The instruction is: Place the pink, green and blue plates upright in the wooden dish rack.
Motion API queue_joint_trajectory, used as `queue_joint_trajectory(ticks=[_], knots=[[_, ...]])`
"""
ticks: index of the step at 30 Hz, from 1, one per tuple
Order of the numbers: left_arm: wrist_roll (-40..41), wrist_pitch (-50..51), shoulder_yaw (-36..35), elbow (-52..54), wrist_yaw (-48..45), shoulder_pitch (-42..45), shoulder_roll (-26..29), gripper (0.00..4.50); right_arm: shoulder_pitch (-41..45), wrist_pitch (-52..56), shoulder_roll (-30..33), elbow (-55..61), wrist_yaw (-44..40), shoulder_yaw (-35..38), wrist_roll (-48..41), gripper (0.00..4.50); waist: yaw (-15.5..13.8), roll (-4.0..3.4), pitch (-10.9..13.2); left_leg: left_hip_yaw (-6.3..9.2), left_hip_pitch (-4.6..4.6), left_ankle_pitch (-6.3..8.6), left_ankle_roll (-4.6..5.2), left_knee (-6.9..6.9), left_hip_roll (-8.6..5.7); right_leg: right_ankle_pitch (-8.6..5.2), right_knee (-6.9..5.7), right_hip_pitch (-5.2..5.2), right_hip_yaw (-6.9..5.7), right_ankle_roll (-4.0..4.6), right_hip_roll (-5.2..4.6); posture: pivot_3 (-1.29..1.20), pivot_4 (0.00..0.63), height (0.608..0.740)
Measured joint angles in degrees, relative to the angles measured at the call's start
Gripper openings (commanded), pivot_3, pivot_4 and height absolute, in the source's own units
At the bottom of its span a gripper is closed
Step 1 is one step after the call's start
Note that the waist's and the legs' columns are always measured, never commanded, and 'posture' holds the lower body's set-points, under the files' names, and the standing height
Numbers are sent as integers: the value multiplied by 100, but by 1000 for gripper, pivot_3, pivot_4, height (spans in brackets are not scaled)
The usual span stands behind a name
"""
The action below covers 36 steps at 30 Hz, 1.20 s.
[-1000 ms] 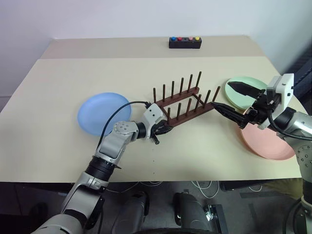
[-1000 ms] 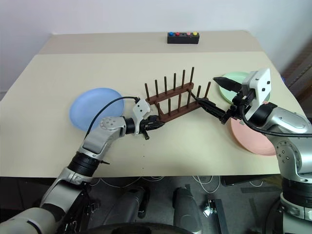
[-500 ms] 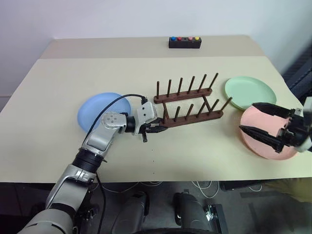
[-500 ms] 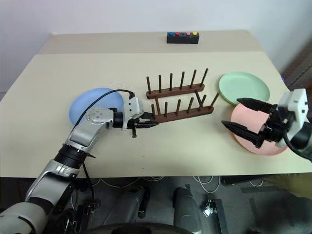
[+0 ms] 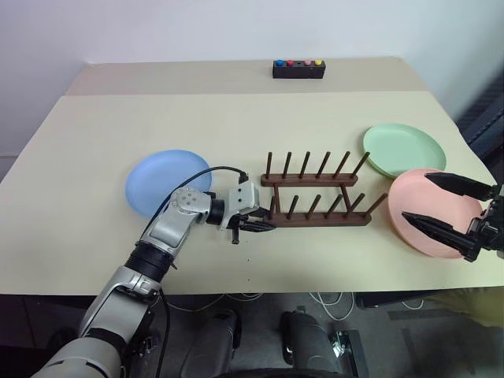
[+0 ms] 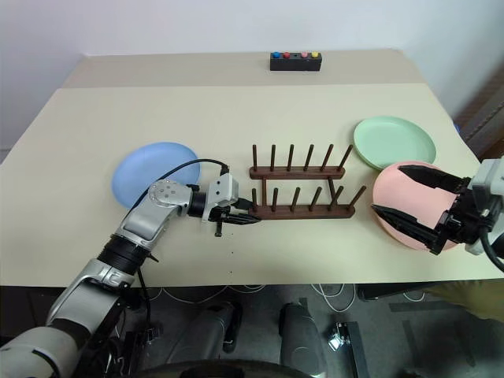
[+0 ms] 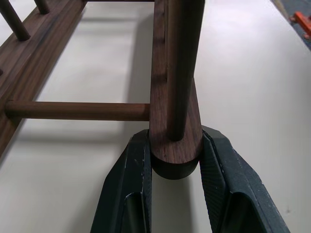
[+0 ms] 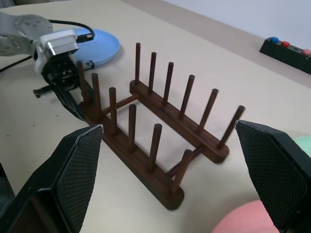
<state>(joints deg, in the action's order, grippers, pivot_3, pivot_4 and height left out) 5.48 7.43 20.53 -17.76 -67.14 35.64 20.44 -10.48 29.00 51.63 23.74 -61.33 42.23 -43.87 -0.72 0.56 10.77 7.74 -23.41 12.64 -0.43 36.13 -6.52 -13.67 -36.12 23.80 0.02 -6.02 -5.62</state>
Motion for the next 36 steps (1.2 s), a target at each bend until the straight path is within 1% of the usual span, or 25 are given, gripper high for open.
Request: queue_joint_trajectory(ticks=[4, 5, 6, 10, 11, 14, 18, 20, 21, 22, 23, 25, 26, 29, 30, 32, 33, 36], knots=[[-9, 226, -50, -115, 252, 8, -140, 750, -22, 5, -7, 93, 71, -2, -22, 4500, -7, 1, 0, 0, -1, 0, 0, 0, 0, 0, 0, 0, 0, -1, 0, 0, 150, 740], [-3, 286, -66, -117, 255, 17, -136, 1791, -17, 5, -7, 92, 87, -10, -20, 4500, -5, 1, 0, 0, 0, 0, 0, 0, 0, 0, 0, 0, 0, -1, 0, 0, 150, 740], [-3, 327, -89, -124, 284, 18, -123, 2186, -4, 5, -6, 89, 99, -35, -19, 4500, -1, 0, 0, 0, 0, 0, 0, 0, 0, 0, 0, 0, 0, -1, 1, 0, 150, 740], [-11, 349, -155, -123, 495, 18, -117, 4256, 138, 5, -5, 76, 125, -156, -19, 4500, -7, 0, 0, 0, 0, 0, 0, 1, 0, 0, 0, -1, 0, -1, 0, 0, 150, 740], [-11, 353, -162, -116, 514, 17, -113, 4479, 176, 5, -3, 73, 126, -165, -18, 4500, -9, 0, 0, 0, 1, 0, 0, 0, -1, 0, 0, -1, 0, -1, 0, 0, 150, 740], [12, 433, -169, 94, 500, 3, -6, 4479, 309, 5, 0, 42, 126, -321, -15, 4500, -4, 1, 0, 0, 1, 0, 0, 0, -1, 0, -1, -1, 0, -1, 1, 0, 150, 740], [366, 1270, -349, 774, 291, 3, 314, 4479, 410, 46, 0, -26, 113, -469, -27, 4500, -2, 1, 0, 2, 1, 0, 0, 0, 0, 0, -1, -1, 0, -1, 2, 0, 150, 740], [713, 1908, -572, 1370, 200, 65, 622, 4479, 448, 133, -3, -23, 118, -689, -106, 4500, 11, 5, 3, 2, 0, 0, 0, 1, 2, 0, -2, 1, 0, 0, 3, 0, 150, 740], [806, 2065, -685, 1592, 187, 134, 746, 3966, 450, 173, -6, -20, 120, -795, -140, 4242, 8, 3, 2, 2, 0, 0, 0, 1, 2, 0, -2, 1, 0, 0, 3, 0, 150, 740], [916, 2231, -820, 1799, 159, 231, 893, 3672, 462, 195, -13, -20, 138, -908, -142, 3954, 3, 2, 1, 2, 1, 0, 0, 1, 2, 0, -2, 1, 0, 0, 3, 0, 150, 740], [1008, 2351, -911, 1911, 133, 309, 994, 3190, 472, 198, -17, -21, 159, -981, -135, 3630, 0, 1, 1, 2, 1, 0, 0, 0, 1, 0, -1, -1, 0, 0, 3, 0, 150, 740], [1154, 2490, -1050, 2086, 51, 375, 1205, 2120, 516, 242, -20, -25, 187, -1054, -151, 2617, 1, 0, 0, 1, 2, 0, 0, -1, 0, 0, 0, -2, 0, -1, 2, 0, 150, 740], [1200, 2497, -1066, 2095, -7, 374, 1270, 1655, 524, 271, -20, -27, 184, -1063, -155, 2158, -1, 0, 0, 1, 2, 0, 0, -1, 0, -1, 1, -2, 0, -1, 2, 0, 150, 740], [1716, 2612, -1222, 2187, -431, 322, 1356, 33, 498, 270, 5, -24, 76, -1372, -60, 507, 0, 2, 1, 2, 1, 0, 0, 0, 0, -1, 1, -1, 0, 0, 2, 0, 150, 740], [1868, 2621, -1249, 2282, -571, 296, 1398, 0, 439, 243, 62, -23, 33, -1519, 80, 64, 1, 2, 1, 1, 1, 0, 0, 0, 0, -1, 1, -1, 0, 0, 1, 0, 150, 740], [2005, 2535, -1243, 2439, -801, 180, 1490, 0, 281, 131, 227, -33, -21, -1823, 468, 64, 0, 0, 0, 0, 2, 0, -1, -1, 0, -1, 1, -1, 0, 1, 1, 0, 150, 740], [2010, 2448, -1210, 2481, -892, 69, 1509, 0, 181, 10, 378, -60, -33, -2041, 797, 64, -1, -1, -1, 0, 2, 0, -1, 0, 0, -1, 1, -2, 0, 1, 0, 0, 150, 740], [1869, 2161, -773, 2474, -1211, -236, 1572, 0, 129, -312, 558, -310, 20, -2537, 1582, 64, 4, -1, 0, -7, 3, 0, -1, 0, 0, -4, 1, -2, 5, 6, 0, 0, 150, 740]])
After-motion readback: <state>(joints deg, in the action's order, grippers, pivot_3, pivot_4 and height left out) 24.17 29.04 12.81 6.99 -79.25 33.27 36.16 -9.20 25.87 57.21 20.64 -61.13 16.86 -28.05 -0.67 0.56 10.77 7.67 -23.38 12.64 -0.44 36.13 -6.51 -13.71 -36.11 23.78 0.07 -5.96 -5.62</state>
